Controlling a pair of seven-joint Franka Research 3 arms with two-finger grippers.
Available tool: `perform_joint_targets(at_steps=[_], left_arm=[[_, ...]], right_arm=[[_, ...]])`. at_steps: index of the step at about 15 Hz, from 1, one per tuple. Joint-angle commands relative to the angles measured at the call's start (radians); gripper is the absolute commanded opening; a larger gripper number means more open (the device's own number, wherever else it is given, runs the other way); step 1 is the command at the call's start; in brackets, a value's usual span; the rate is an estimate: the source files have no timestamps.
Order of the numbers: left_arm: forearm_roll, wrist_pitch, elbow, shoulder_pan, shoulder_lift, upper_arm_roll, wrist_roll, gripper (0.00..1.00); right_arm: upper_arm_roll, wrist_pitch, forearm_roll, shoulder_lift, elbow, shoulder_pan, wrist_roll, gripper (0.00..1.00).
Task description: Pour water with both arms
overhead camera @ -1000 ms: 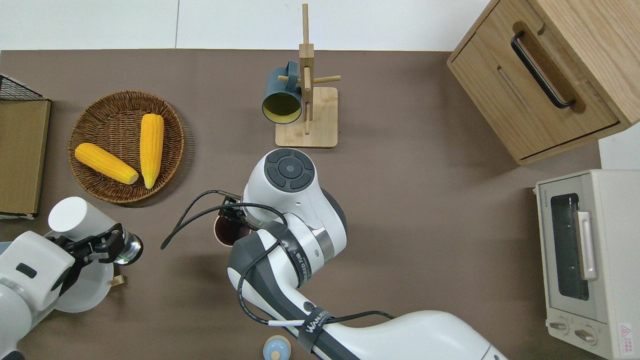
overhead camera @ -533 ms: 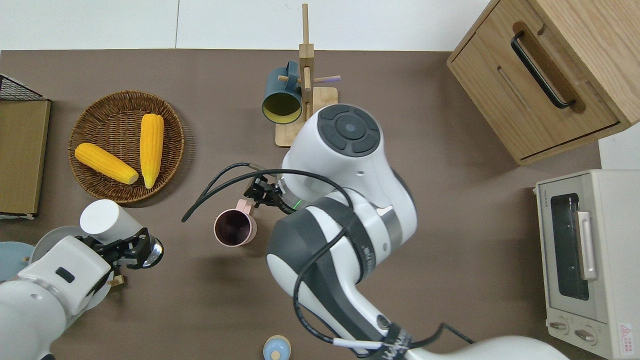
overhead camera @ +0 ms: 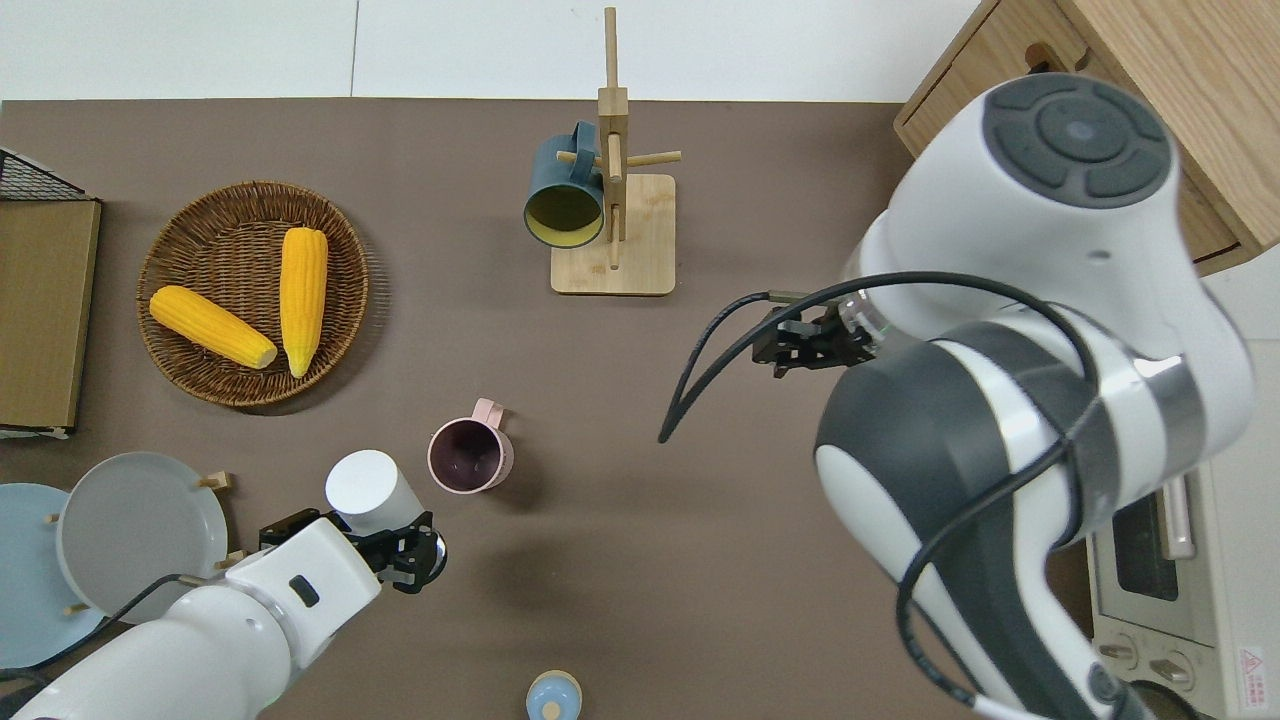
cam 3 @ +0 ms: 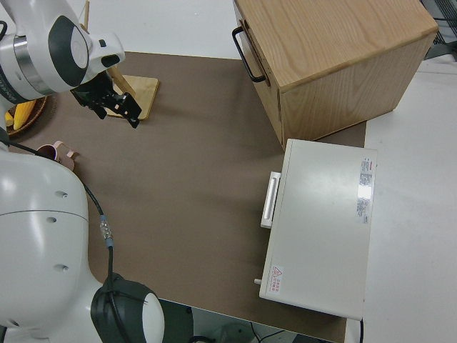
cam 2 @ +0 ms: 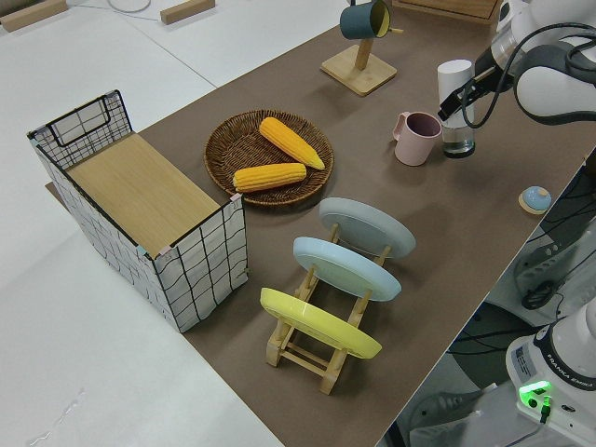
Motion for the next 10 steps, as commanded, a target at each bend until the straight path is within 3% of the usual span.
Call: perform_joint_targets(at_steps=[1,6,10], left_arm=[[-0.027,-0.003,-0.013,-0.061,0.002,0.012,0.003,0.0],[-0.025,-0.02,-0.008,-0.082,0.082,0.01,0.005,0.0],[-0.025,-0.027,0.006,-0.081,0.128,0.012,0.006,0.0]], right_arm=[[0.017,-0.032,-0.035,-0.07,-0.035,-0.127,-0.184,0.992],[0.017,-0.067,-0.052,-0.136,-0.051,-0.274,-0.401,0.992],[0.017,-0.084,-0.037,-0.147,-0.048,-0.298,-0.407,0.992]])
